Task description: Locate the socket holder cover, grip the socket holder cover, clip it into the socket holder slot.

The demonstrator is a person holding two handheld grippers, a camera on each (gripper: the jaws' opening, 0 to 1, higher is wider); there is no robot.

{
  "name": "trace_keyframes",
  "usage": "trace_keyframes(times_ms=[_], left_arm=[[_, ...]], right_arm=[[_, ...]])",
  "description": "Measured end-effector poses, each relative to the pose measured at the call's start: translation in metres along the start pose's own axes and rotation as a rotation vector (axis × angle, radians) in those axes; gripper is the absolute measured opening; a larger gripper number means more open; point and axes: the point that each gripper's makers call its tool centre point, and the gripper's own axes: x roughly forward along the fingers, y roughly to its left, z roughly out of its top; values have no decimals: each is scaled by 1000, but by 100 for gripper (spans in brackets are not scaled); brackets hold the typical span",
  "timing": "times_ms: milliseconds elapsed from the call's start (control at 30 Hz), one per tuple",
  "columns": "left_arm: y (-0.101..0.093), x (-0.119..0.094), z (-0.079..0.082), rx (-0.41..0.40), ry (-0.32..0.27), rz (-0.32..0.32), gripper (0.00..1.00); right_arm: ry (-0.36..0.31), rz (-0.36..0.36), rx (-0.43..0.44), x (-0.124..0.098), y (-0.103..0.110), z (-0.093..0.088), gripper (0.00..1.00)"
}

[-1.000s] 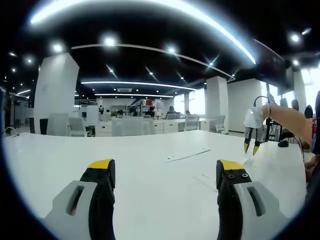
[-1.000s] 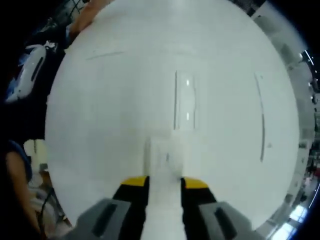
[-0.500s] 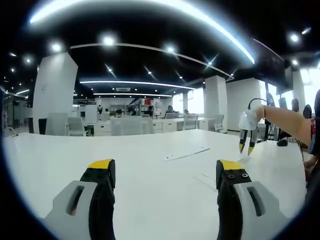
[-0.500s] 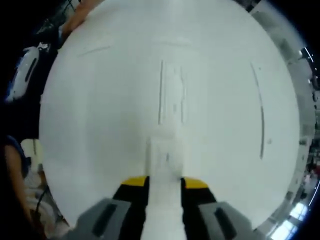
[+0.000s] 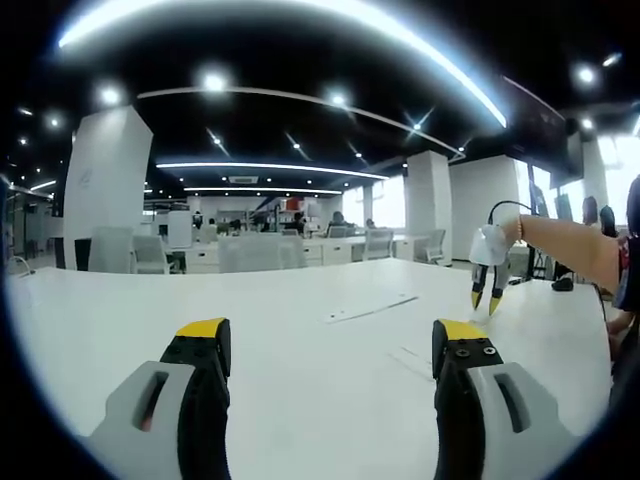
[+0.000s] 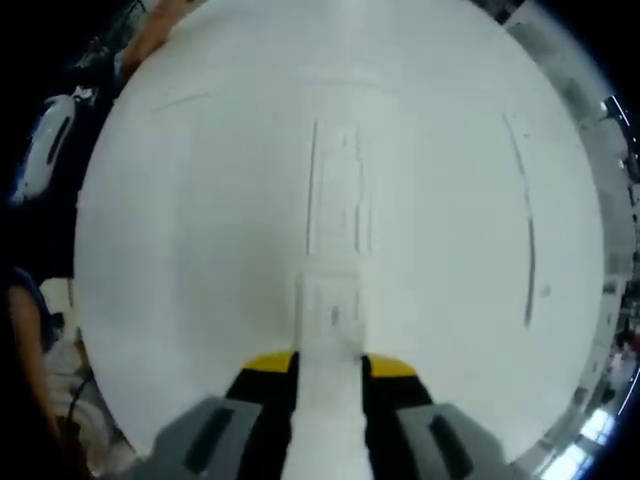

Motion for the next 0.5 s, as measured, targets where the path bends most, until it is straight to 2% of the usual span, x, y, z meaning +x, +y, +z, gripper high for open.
trace_keyframes(times_ms=[167,500], left_arm=[[0,-1,0,0,-1,3,82],[-1,0,-1,1,6,1,82]], right_arm=[[7,2,-6,4,-2,0,26],[-20,3,-20,5,-5,9,26]])
